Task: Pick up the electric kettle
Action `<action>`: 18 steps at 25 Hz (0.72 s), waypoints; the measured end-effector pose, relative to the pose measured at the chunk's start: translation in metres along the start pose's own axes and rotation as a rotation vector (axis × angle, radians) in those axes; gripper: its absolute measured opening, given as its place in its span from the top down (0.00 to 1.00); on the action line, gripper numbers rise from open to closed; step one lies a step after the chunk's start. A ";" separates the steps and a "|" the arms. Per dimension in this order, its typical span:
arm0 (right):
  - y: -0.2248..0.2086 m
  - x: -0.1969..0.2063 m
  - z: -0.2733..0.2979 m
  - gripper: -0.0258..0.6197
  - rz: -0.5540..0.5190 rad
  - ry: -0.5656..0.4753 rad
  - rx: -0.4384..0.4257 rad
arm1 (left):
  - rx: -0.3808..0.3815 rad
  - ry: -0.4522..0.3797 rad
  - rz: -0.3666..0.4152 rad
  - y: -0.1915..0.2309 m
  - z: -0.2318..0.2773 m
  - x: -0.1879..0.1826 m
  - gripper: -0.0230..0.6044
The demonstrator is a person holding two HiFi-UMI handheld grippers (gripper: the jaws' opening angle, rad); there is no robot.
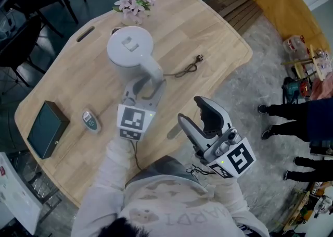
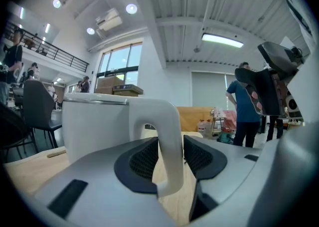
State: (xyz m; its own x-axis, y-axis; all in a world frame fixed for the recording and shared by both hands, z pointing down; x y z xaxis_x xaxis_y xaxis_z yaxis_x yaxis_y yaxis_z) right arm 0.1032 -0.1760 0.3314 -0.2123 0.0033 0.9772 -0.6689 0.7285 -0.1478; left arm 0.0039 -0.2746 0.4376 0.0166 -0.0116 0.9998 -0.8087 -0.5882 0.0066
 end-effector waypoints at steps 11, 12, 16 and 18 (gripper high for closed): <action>-0.010 0.003 -0.005 0.62 0.002 0.013 0.009 | -0.033 -0.021 -0.005 -0.002 0.017 0.004 0.57; -0.011 0.003 -0.005 0.62 0.002 0.014 0.010 | -0.034 -0.019 -0.002 -0.003 0.018 0.004 0.57; -0.014 0.003 -0.006 0.62 0.003 0.017 0.013 | -0.047 -0.019 -0.001 -0.004 0.024 0.005 0.57; -0.016 0.003 -0.007 0.62 0.002 0.017 0.015 | -0.063 -0.025 -0.006 -0.004 0.025 0.005 0.57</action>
State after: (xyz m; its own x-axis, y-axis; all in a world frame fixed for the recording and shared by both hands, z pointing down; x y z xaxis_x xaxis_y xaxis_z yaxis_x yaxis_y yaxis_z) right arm 0.1180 -0.1831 0.3379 -0.2014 0.0164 0.9794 -0.6788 0.7184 -0.1517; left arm 0.0217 -0.2930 0.4422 0.0357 -0.0284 0.9990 -0.8440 -0.5361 0.0149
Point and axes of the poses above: the fingertips, and each gripper's own axes: z forward along the fingers, y to its left, x out of its underside, the point moved 3 cm from there along -z, backward along the fingers, and after that the axes turned 12 degrees about -y, right-handed, at the moved point
